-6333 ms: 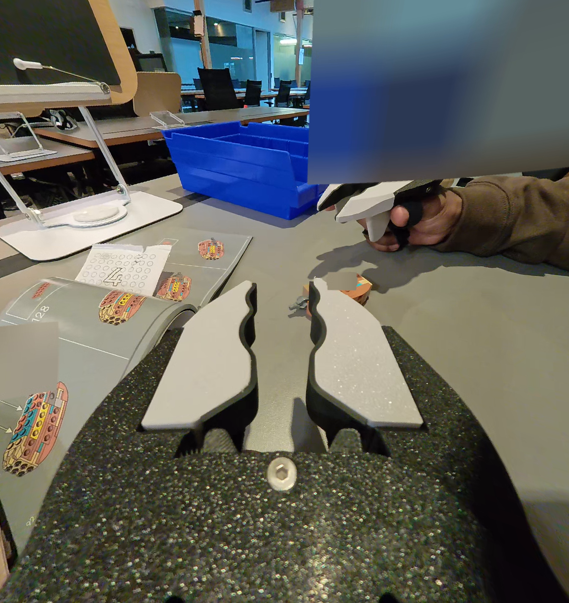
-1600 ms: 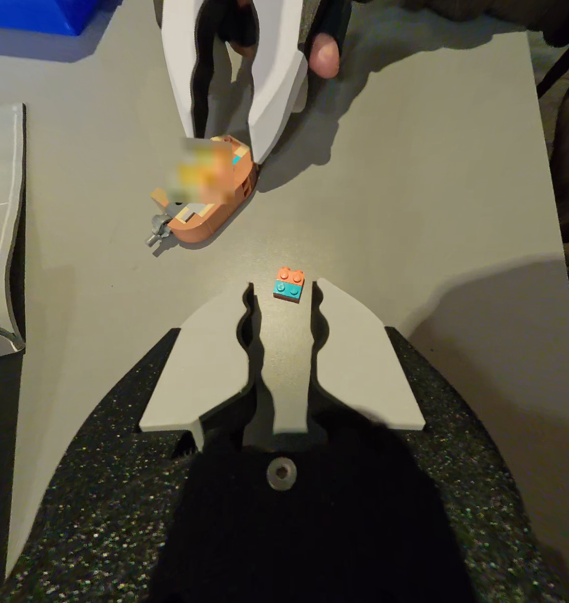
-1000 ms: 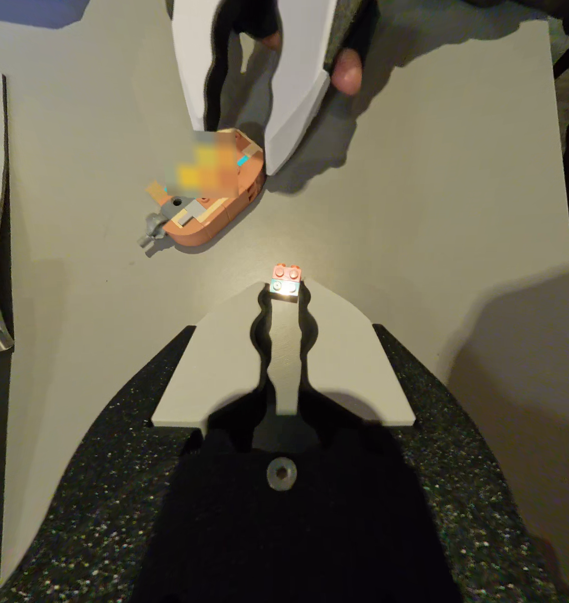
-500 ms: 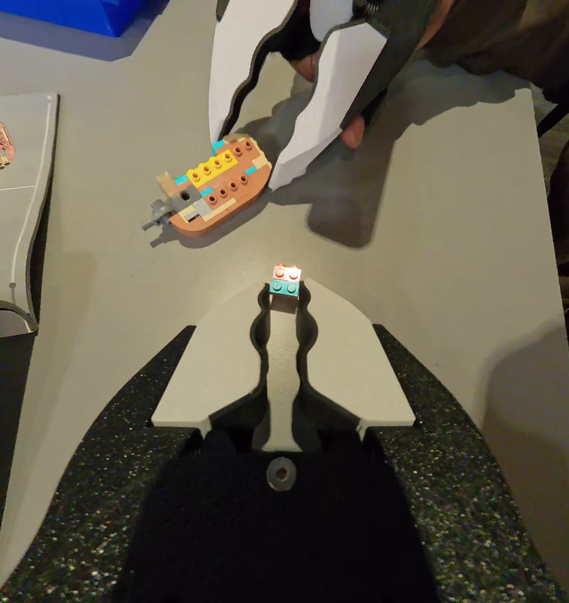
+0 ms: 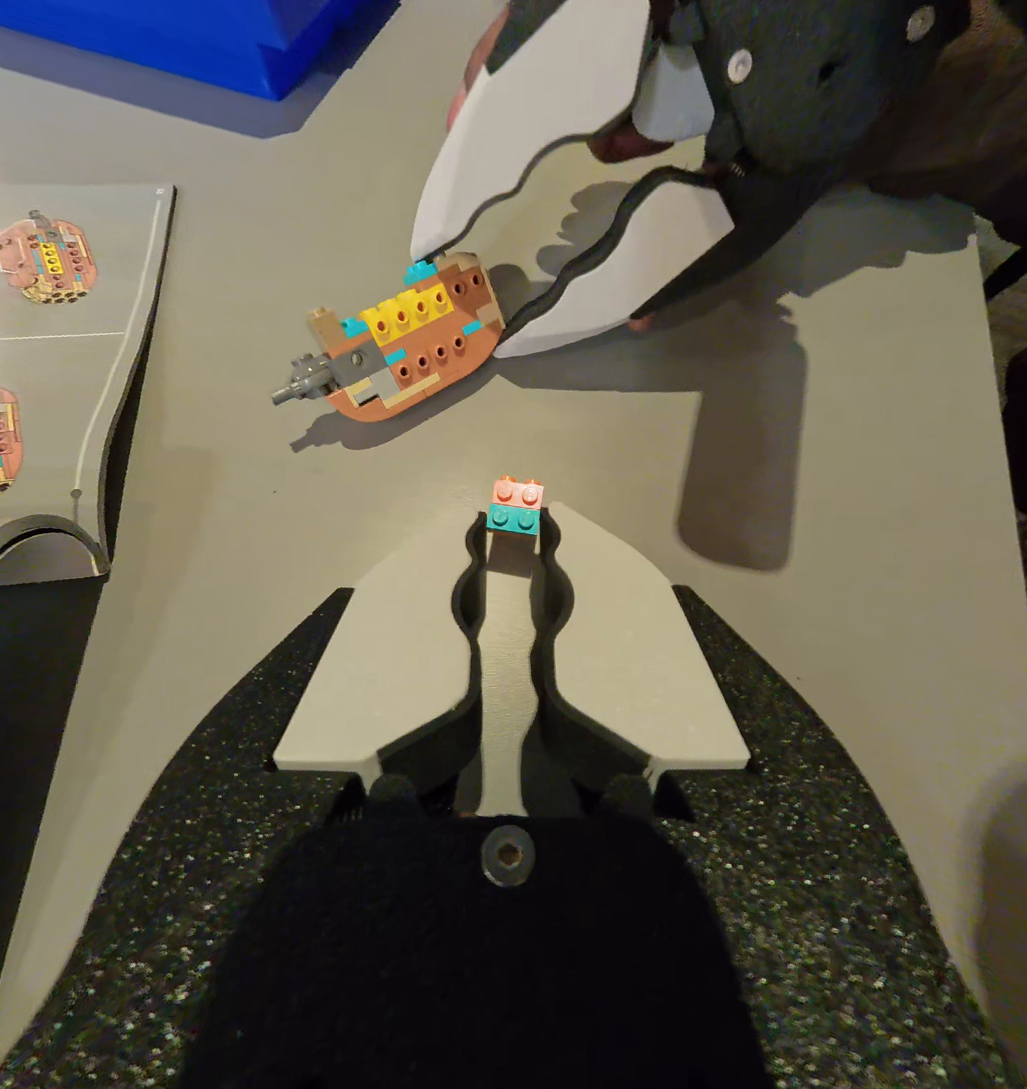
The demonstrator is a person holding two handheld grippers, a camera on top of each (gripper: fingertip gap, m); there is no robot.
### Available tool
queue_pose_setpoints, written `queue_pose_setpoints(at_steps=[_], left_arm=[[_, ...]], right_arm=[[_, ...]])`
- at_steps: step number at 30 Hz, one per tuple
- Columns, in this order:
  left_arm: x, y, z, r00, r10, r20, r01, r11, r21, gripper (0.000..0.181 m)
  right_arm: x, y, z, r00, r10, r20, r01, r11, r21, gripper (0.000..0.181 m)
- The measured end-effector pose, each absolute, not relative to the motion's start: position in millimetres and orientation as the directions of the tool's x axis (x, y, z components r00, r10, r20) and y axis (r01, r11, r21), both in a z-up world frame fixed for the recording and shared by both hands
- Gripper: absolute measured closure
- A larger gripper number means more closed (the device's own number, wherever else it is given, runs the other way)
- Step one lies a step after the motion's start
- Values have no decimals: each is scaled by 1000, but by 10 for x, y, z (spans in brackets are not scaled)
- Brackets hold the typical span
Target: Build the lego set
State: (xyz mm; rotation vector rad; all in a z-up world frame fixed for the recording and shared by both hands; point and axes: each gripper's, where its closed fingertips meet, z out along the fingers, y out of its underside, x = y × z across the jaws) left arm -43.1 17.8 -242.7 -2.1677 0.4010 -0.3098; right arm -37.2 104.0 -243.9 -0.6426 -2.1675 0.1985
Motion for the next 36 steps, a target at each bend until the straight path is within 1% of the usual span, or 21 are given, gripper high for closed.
queue_pose_setpoints(at_steps=[7, 11, 15, 28, 33, 36], left_arm=[[-492, 196, -2381, 931, -355, 83, -133, -543, -829, 164], [-550, 212, -2345, 944, -318, 91, -97, -530, -842, 164], [-559, 215, -2347, 947, -310, 82, -101, -531, -841, 164], [-544, 201, -2344, 948, -314, 60, -120, -523, -844, 164], [-547, 199, -2336, 949, -310, 56, -119, -517, -847, 164], [-550, 196, -2325, 950, -307, 55, -116, -511, -852, 164]], right_arm=[[-395, 985, -2427, -506, 380, 774, 342, 913, -225, 144], [-386, 925, -2401, -516, 269, 813, 301, 946, -122, 143], [-363, 836, -2371, -530, 215, 821, 265, 961, -81, 143], [-301, 699, -2405, -558, 195, 807, 219, 972, -84, 140], [-284, 667, -2359, -556, 237, 797, 209, 968, -142, 139], [-244, 644, -2313, -569, 300, 766, 201, 953, -225, 137]])
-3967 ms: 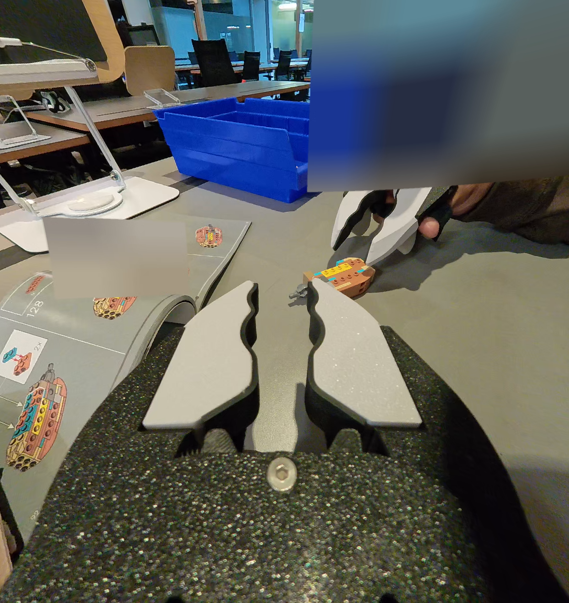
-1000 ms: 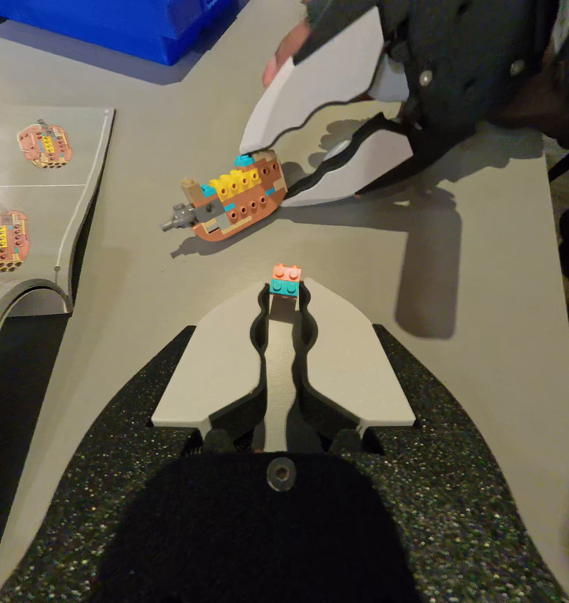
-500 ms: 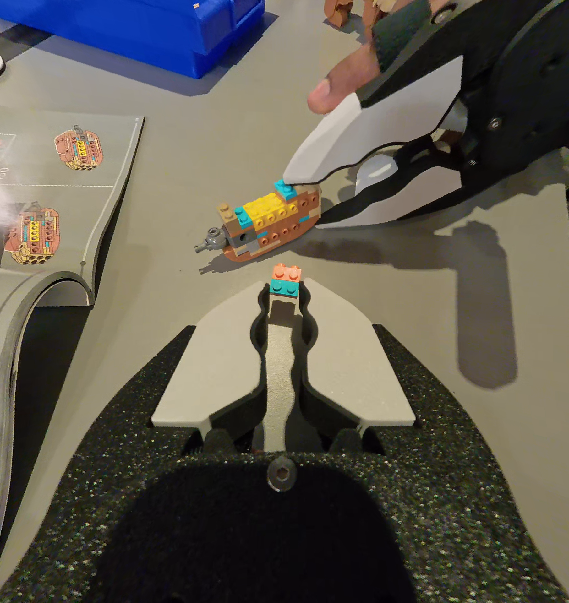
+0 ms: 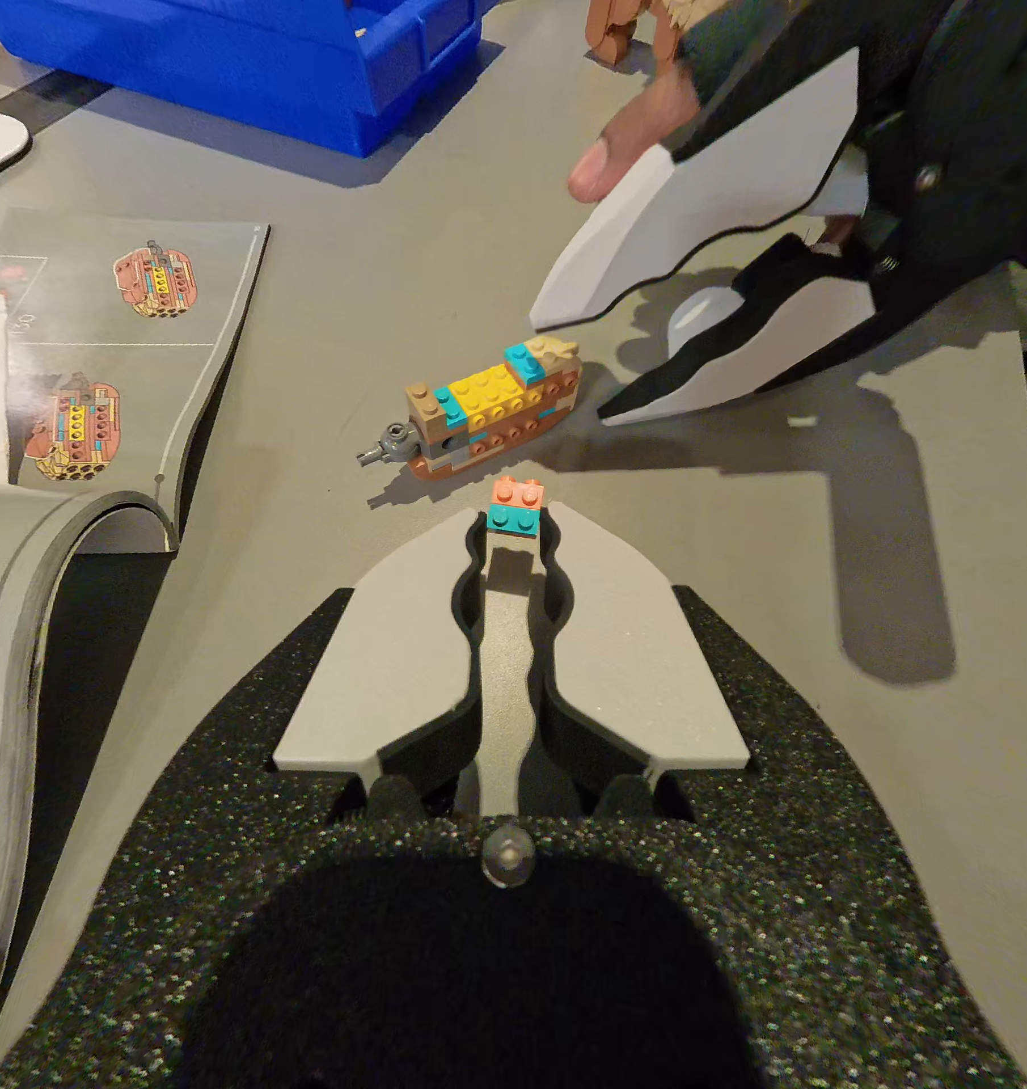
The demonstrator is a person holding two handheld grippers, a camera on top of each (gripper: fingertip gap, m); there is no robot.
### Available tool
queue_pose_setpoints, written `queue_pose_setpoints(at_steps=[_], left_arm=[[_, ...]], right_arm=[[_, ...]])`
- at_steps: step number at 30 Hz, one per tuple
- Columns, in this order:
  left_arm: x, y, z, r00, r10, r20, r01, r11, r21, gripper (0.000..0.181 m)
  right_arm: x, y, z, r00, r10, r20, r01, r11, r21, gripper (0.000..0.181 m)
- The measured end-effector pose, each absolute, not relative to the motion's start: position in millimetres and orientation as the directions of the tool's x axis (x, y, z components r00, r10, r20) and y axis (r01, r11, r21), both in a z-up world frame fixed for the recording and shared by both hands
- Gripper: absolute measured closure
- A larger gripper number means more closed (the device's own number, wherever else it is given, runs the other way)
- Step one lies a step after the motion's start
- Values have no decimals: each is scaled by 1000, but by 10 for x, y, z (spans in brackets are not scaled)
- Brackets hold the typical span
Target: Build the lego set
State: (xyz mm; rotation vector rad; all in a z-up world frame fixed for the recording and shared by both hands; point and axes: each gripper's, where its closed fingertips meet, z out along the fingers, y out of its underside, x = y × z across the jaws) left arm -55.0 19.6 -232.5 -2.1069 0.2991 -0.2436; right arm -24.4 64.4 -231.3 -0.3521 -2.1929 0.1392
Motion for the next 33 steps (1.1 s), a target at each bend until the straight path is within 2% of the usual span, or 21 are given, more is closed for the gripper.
queue_pose_setpoints(at_steps=[6, 12, 17, 33], left_arm=[[-554, 195, -2314, 951, -305, 54, -113, -503, -857, 164], [-562, 197, -2306, 952, -301, 59, -104, -499, -860, 164], [-570, 200, -2298, 952, -298, 64, -97, -497, -863, 164], [-577, 202, -2291, 953, -295, 68, -92, -494, -865, 164]], right_arm=[[-160, 774, -2228, -609, 508, 609, 245, 851, -465, 136], [-117, 995, -2317, -631, 640, 439, 329, 733, -595, 137], [-87, 907, -2402, -680, 654, 333, 352, 689, -634, 138], [-109, 708, -2462, -715, 632, 300, 341, 689, -639, 139]])
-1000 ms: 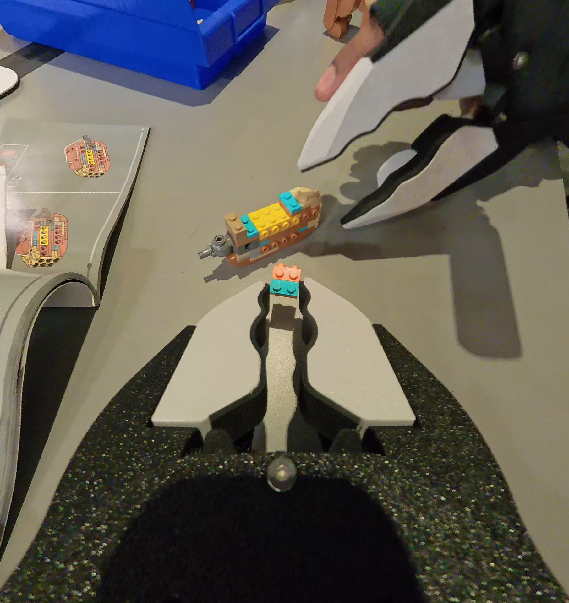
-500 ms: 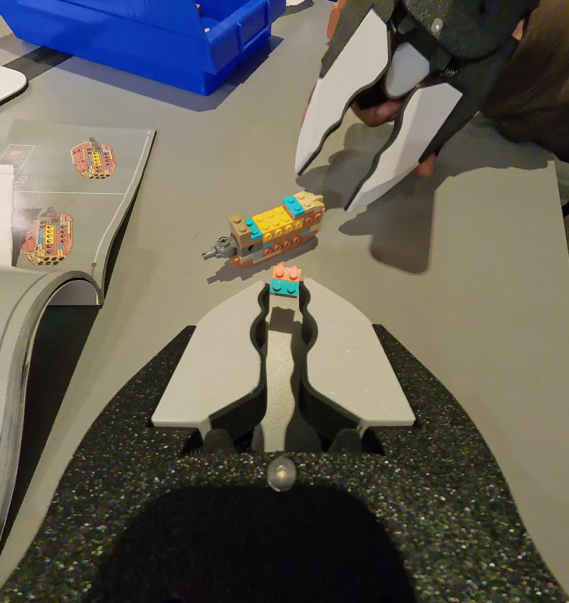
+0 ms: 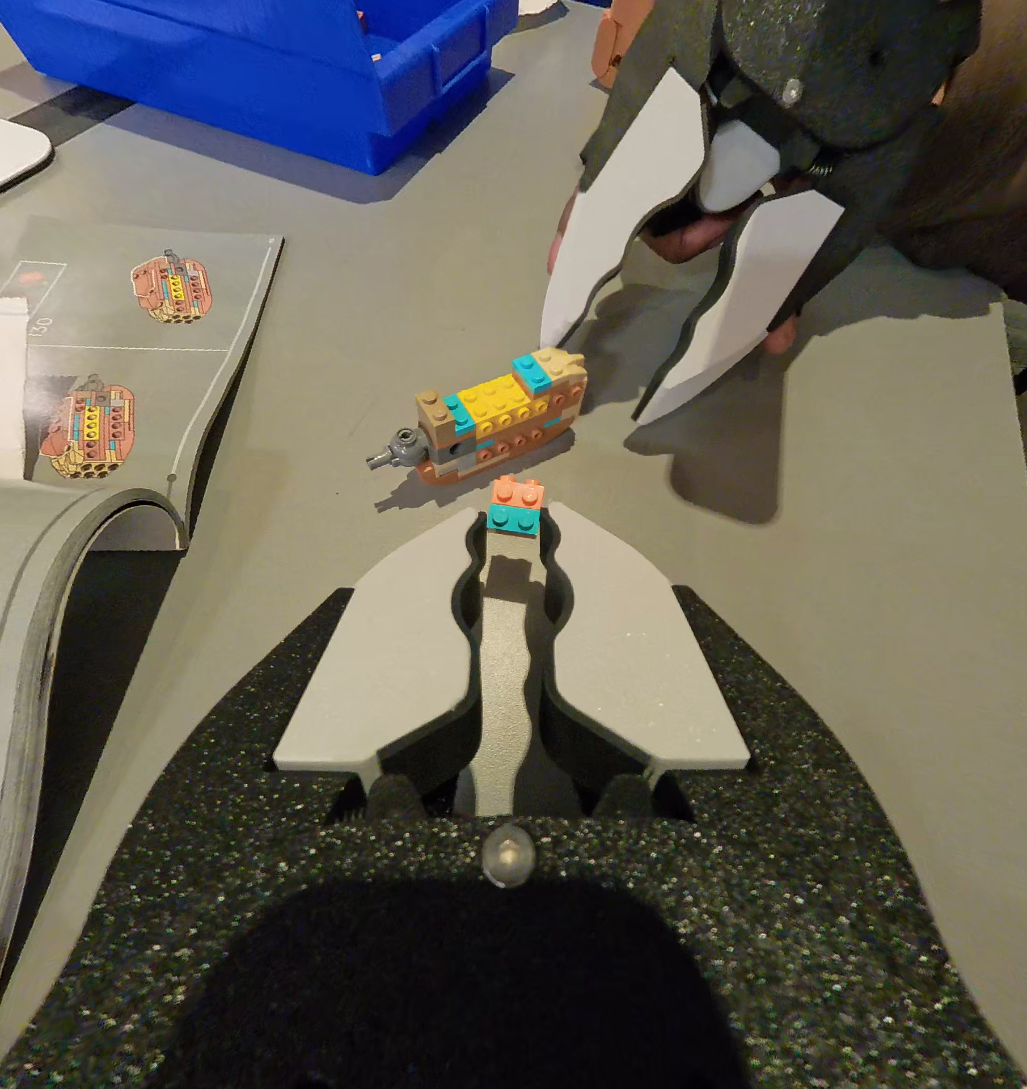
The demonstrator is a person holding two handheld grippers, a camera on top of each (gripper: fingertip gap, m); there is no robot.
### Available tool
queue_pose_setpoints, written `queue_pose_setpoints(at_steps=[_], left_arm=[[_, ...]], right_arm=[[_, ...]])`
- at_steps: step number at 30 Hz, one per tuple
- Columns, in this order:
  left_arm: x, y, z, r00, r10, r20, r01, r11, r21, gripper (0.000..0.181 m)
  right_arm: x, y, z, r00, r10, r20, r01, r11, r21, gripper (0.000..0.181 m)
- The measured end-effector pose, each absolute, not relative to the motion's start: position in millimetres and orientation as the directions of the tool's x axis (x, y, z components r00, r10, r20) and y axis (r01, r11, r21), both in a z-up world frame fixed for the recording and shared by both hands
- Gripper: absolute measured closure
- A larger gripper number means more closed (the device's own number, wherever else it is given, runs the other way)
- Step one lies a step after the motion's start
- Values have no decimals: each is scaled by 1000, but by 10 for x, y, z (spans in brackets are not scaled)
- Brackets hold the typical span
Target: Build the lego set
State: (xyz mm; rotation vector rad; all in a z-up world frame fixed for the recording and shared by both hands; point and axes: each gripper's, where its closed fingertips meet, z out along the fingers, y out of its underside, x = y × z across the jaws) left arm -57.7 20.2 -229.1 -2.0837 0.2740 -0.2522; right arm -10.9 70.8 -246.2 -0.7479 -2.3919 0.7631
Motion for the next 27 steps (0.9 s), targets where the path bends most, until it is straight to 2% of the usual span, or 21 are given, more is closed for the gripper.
queue_pose_setpoints(at_steps=[15, 27], left_arm=[[-602, 209, -2272, 956, -283, 76, -74, -486, -871, 164], [-637, 291, -2212, 953, -297, 65, -86, -468, -880, 164]], right_arm=[[-113, 488, -2486, -748, 588, 307, 299, 712, -635, 139], [-172, 665, -2362, -722, 617, 314, 273, 671, -690, 137]])
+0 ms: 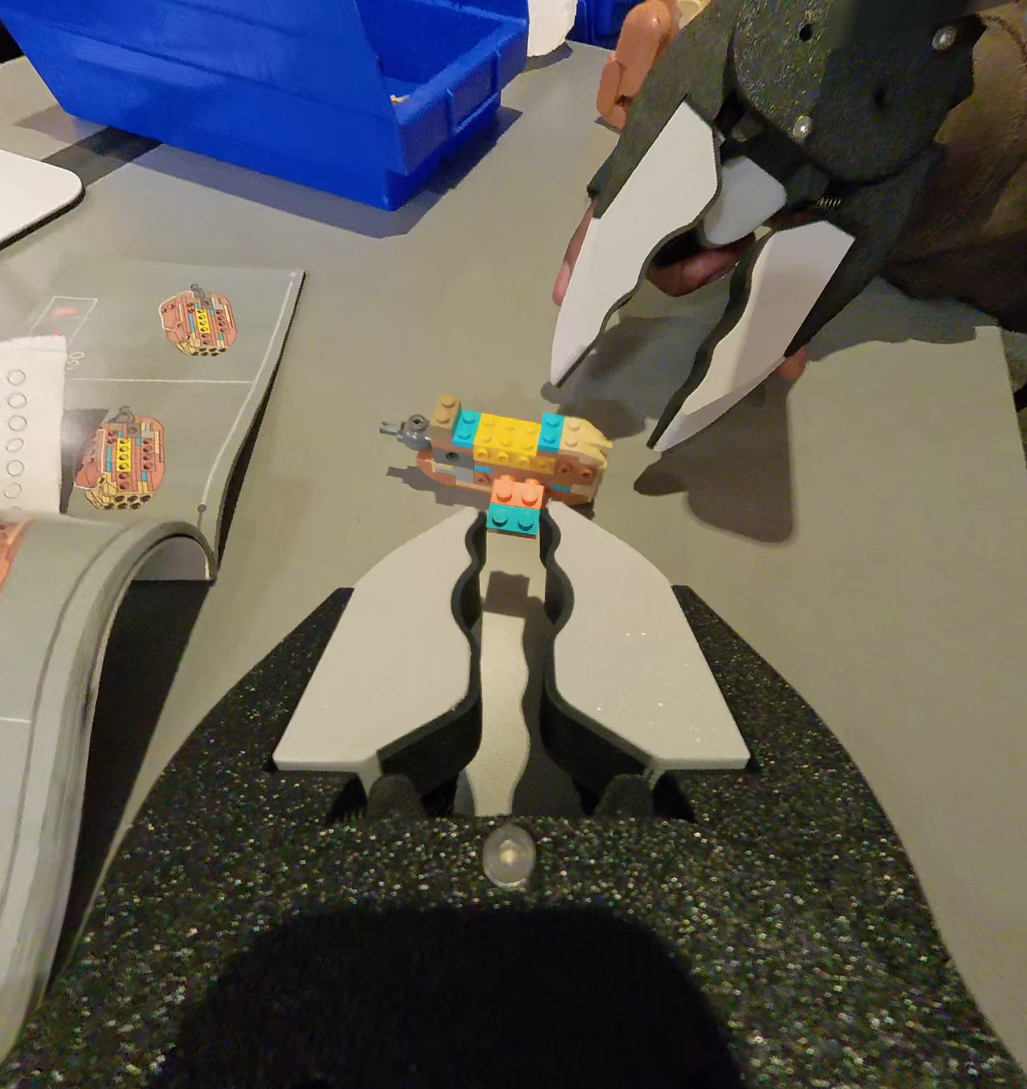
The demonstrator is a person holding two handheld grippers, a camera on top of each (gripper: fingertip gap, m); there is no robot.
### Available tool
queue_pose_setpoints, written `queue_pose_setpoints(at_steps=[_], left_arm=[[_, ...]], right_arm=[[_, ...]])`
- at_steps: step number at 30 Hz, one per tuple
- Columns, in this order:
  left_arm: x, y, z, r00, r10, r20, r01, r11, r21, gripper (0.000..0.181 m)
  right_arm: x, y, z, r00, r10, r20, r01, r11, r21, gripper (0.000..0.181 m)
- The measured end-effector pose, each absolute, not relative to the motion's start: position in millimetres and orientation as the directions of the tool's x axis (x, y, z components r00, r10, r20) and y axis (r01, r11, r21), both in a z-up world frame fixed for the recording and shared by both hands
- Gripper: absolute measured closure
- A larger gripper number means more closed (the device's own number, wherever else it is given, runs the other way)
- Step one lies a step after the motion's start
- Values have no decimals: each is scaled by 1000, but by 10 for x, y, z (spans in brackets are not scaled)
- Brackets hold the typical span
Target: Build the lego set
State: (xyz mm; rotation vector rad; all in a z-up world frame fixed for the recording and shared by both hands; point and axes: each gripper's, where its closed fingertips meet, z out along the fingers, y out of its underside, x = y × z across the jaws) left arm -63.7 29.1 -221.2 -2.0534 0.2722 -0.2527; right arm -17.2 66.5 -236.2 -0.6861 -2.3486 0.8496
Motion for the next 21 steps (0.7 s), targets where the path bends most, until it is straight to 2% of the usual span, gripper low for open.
queue_pose_setpoints(at_steps=[6, 12, 21], left_arm=[[-699, 493, -2067, 948, -319, 12, -154, -490, -858, 164], [-699, 621, -2165, 933, -357, -40, -244, -549, -800, 164], [-654, 655, -2188, 931, -365, -24, -248, -582, -774, 164]], right_arm=[[-279, 755, -2320, -727, 605, 323, 232, 661, -714, 135], [-384, 793, -2297, -730, 589, 347, 171, 649, -741, 132], [-436, 849, -2338, -724, 587, 363, 132, 634, -762, 132]])
